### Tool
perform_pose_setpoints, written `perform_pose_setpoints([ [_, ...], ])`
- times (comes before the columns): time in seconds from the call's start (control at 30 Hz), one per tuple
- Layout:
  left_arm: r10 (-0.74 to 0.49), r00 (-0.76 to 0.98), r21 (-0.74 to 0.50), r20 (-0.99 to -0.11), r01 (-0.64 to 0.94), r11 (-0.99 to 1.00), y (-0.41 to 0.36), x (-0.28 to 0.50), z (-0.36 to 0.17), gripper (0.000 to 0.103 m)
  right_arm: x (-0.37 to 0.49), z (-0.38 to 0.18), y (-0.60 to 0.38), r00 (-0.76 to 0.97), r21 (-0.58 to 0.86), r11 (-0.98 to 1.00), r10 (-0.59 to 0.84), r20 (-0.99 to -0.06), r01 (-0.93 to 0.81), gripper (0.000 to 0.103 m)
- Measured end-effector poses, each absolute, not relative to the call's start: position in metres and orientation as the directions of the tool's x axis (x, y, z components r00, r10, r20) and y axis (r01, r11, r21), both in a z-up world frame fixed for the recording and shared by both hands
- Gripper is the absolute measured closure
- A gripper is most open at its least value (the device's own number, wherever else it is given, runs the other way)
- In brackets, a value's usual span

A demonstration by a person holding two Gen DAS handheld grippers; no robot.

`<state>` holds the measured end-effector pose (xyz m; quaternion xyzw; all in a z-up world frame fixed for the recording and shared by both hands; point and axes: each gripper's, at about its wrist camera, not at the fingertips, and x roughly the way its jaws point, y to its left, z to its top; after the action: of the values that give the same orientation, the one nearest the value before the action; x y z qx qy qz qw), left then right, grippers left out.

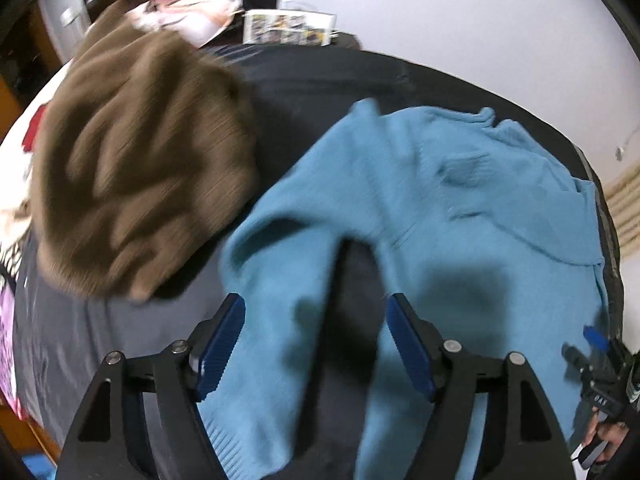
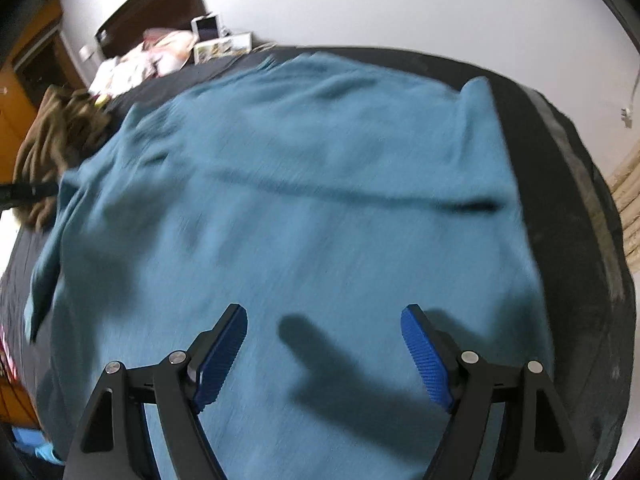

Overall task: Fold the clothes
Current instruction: 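Release the fabric and move the left gripper to the other sleeve cuff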

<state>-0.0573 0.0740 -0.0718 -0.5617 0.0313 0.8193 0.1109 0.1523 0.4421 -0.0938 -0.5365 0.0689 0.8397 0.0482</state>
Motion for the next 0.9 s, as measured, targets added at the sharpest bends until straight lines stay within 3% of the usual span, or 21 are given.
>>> perform_pose_setpoints([
  [0.33,0.094,-0.319,-0.061,-0.943,-0.113,-0.992,0.008,0.006,-0.089,0.026,0.197,-0.106,0.415,-0.397,0.026,-0.991,0.027,-0.917,-0.128,0.019],
  [0.5,0.096,-0.306,-0.075,-0.947,-0.079,-0.994,-0.009,0.033,-0.100,0.026,0.208,-0.109,0.407,-0.408,-0.016,-0.993,0.062,-0.911,-0.114,0.003],
  [0.67,0.085,-0.305,-0.062,-0.948,-0.082,-0.995,-0.015,0.052,-0.108,0.025,0.214,-0.111,0.406,-0.431,-0.018,-0.992,0.071,-0.900,-0.127,0.001],
  [0.77,0.113,-0.319,-0.105,-0.941,-0.045,-0.993,-0.029,0.055,-0.115,0.025,0.216,-0.111,0.407,-0.440,-0.020,-0.991,0.076,-0.895,-0.132,0.001],
  [0.9,0.217,-0.334,-0.249,-0.918,0.056,-0.967,-0.055,0.053,-0.125,0.025,0.219,-0.111,0.403,-0.433,-0.023,-0.991,0.080,-0.898,-0.135,0.001],
])
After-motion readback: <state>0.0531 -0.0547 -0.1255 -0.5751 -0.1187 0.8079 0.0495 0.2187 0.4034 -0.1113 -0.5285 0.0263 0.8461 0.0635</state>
